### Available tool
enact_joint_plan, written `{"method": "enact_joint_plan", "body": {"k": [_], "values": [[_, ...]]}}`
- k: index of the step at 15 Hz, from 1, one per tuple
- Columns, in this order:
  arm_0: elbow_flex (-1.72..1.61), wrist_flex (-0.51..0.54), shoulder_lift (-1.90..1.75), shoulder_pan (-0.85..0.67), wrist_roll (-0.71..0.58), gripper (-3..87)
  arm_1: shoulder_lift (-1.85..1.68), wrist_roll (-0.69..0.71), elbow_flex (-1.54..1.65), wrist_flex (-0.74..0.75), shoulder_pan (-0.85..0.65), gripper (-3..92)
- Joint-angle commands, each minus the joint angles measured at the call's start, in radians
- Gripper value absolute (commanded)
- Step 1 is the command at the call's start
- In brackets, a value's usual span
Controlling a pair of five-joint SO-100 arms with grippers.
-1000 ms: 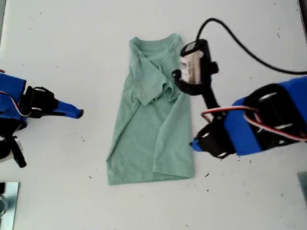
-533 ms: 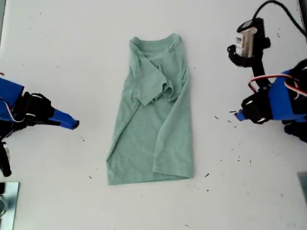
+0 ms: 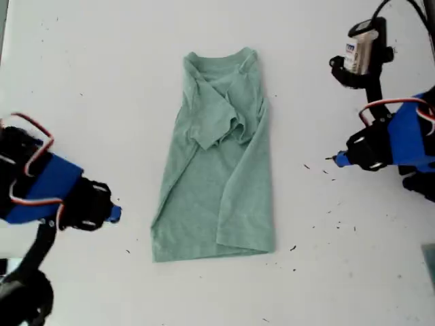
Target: Fold t shirt
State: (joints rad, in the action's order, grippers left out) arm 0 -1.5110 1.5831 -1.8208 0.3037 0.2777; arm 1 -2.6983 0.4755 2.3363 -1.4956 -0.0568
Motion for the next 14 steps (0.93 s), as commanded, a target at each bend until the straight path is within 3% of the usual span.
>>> {"method": "enact_joint_plan", "body": {"k": [1, 4, 6, 12, 14], "values": [[0.19, 0.012, 0.127, 0.025, -0.009, -0.1, -0.041, 0.006, 0.0, 0.026, -0.006, 2.0], [0.19, 0.014, 0.115, 0.018, -0.021, -0.1, -0.052, 0.005, 0.02, 0.051, 0.003, 2.0], [0.206, 0.014, 0.118, 0.021, -0.046, 33.3, -0.064, 0.003, 0.037, 0.066, 0.003, 2.0], [0.192, 0.009, 0.236, -0.041, -0.095, 33.8, -0.086, -0.008, 0.052, 0.097, 0.012, 2.0], [0.114, 0.002, 0.46, -0.114, -0.092, 35.1, -0.086, -0.003, 0.063, 0.117, 0.015, 2.0]]}}
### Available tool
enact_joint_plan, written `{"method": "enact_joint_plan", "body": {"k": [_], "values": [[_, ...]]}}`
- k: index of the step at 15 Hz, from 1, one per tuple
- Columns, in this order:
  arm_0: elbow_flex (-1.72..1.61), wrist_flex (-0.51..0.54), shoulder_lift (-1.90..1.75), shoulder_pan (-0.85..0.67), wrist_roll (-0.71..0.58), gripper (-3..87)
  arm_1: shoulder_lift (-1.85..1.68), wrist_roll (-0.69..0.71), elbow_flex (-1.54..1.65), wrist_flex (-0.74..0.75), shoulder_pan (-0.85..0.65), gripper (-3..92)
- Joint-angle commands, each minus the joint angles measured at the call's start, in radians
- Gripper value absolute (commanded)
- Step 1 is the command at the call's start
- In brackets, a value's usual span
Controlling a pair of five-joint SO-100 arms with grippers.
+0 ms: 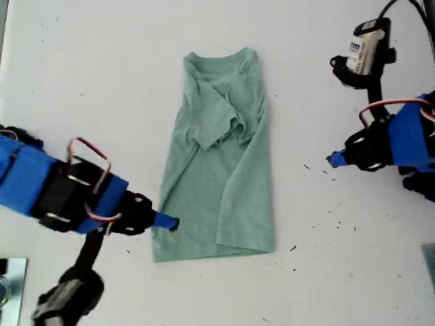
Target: Fold t shirt
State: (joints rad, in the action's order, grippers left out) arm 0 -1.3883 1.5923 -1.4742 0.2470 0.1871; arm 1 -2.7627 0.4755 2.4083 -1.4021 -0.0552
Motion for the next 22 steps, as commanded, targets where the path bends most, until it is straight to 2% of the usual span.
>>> {"method": "enact_joint_plan", "body": {"k": [1, 4, 5, 6, 7, 10, 13, 14, 16, 19, 22], "values": [[0.034, -0.04, 0.235, -0.066, -0.015, 35.2, -0.021, -0.003, -0.009, 0.026, 0.02, 2.0], [0.046, -0.169, 0.356, -0.064, -0.02, 33.3, -0.038, -0.031, 0.002, 0.025, 0.06, 2.0], [0.046, -0.201, 0.365, -0.063, -0.026, 29.7, -0.057, -0.038, 0.018, 0.025, 0.066, 2.0], [0.048, -0.238, 0.353, -0.049, -0.023, 12.2, -0.081, -0.046, 0.037, 0.021, 0.069, 2.0], [0.041, -0.282, 0.302, -0.025, -0.018, -0.1, -0.112, -0.057, 0.052, 0.011, 0.075, 2.0], [-0.098, -0.301, 0.026, -0.005, 0.032, -0.1, -0.224, -0.077, 0.097, -0.003, 0.083, 2.0], [-0.307, -0.221, -0.331, -0.067, 0.038, -0.2, -0.239, -0.094, 0.112, -0.011, 0.091, 2.0], [-0.337, -0.21, -0.367, -0.087, 0.023, -0.1, -0.241, -0.092, 0.112, -0.011, 0.091, 2.0], [-0.341, -0.253, -0.308, -0.109, -0.023, -0.1, -0.241, -0.089, 0.107, -0.006, 0.089, 2.0], [-0.163, -0.368, -0.178, -0.1, -0.063, -0.1, -0.241, -0.106, 0.109, 0.002, 0.101, 2.0], [0.383, -0.359, 0.235, -0.101, -0.161, -0.1, -0.239, -0.104, 0.118, 0.025, 0.103, 2.0]]}}
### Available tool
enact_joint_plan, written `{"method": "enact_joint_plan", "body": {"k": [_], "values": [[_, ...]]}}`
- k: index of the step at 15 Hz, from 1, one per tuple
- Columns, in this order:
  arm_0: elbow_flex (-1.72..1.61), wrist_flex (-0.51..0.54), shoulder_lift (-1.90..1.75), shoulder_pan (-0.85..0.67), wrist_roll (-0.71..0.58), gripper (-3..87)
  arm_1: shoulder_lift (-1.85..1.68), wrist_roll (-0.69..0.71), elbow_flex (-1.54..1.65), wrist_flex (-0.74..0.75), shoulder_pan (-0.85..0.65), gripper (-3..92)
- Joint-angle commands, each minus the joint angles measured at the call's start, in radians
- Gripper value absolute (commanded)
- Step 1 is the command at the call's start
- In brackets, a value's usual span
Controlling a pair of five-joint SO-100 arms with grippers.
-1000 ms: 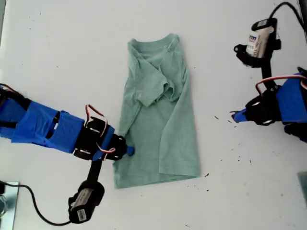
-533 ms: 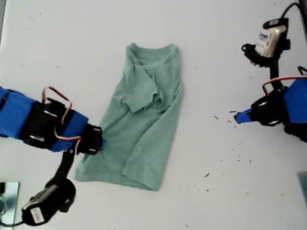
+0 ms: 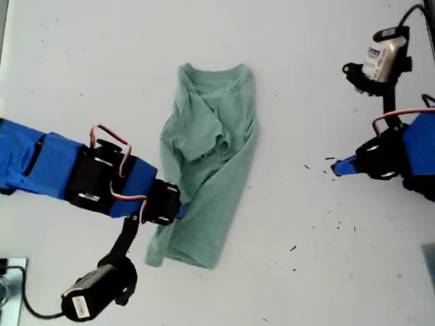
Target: Fold t shirt
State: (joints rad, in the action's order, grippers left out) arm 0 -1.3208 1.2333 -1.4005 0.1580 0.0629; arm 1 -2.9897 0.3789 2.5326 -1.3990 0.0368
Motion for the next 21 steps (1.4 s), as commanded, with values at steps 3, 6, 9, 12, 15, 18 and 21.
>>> {"method": "enact_joint_plan", "body": {"k": [3, 6, 9, 12, 15, 18, 21], "values": [[0.394, -0.124, 0.425, -0.063, -0.087, 23.8, -0.012, -0.028, 0.0, 0.031, 0.034, 2.0], [0.396, -0.061, 0.479, -0.123, -0.098, 32.5, -0.015, -0.044, 0.006, 0.041, 0.052, 2.0], [0.38, 0.161, 0.123, -0.11, -0.104, 28.0, -0.028, -0.044, 0.012, 0.032, 0.051, 2.0], [0.178, 0.336, -0.279, -0.092, -0.077, 27.9, -0.067, -0.046, 0.025, 0.008, 0.044, 2.0], [-0.634, 0.109, -0.816, -0.112, 0.054, 17.8, -0.109, -0.052, 0.034, -0.021, 0.041, 2.0], [-1.295, -0.064, -1.394, -0.11, 0.186, 6.1, -0.114, -0.055, 0.052, -0.025, 0.031, 2.0], [-1.465, -0.143, -1.554, -0.083, 0.209, 2.3, -0.126, -0.071, 0.074, -0.021, 0.029, 2.0]]}}
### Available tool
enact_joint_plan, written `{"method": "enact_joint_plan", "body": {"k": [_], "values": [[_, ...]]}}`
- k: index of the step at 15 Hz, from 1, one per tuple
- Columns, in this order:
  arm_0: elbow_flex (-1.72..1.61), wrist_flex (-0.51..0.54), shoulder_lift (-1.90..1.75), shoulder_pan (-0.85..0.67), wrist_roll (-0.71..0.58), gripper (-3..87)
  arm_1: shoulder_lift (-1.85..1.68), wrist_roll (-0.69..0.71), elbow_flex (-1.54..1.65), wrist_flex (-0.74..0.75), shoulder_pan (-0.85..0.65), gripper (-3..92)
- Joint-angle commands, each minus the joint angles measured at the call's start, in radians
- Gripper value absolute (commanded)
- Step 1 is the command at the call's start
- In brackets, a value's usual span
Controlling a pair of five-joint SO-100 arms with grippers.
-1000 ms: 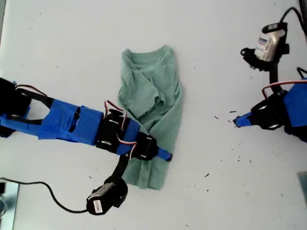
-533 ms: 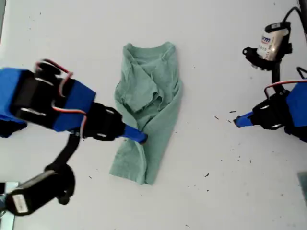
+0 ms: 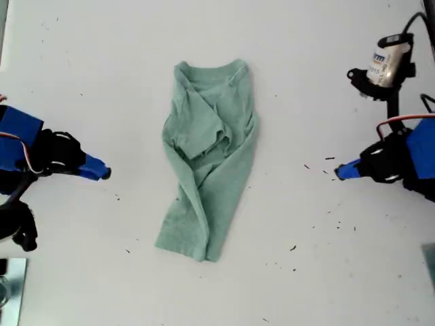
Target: Fold t shirt
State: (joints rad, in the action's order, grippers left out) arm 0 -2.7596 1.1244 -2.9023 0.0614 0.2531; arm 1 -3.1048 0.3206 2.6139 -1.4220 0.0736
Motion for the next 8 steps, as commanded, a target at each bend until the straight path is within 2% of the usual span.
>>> {"method": "enact_joint_plan", "body": {"k": [1, 3, 4, 5, 6, 8], "values": [[-0.028, -0.041, -0.029, 0.017, 0.021, 1.9, -0.011, -0.023, -0.005, 0.002, -0.006, 2.0], [0.097, -0.009, 0.054, 0.044, 0.014, -0.1, 0.072, -0.046, -0.083, 0.043, 0.009, 2.0], [0.305, 0.074, 0.219, 0.086, -0.008, 5.7, 0.247, -0.051, -0.222, 0.089, 0.031, 2.7], [0.575, 0.186, 0.449, 0.132, -0.046, 24.1, 0.512, -0.043, -0.448, 0.103, 0.058, 30.1], [0.861, 0.278, 0.67, 0.176, -0.097, 31.3, 0.781, -0.014, -0.727, 0.054, 0.087, 37.9], [1.221, 0.345, 1.002, 0.21, -0.209, 34.1, 1.229, 0.005, -1.25, -0.1, 0.129, 34.3]]}}
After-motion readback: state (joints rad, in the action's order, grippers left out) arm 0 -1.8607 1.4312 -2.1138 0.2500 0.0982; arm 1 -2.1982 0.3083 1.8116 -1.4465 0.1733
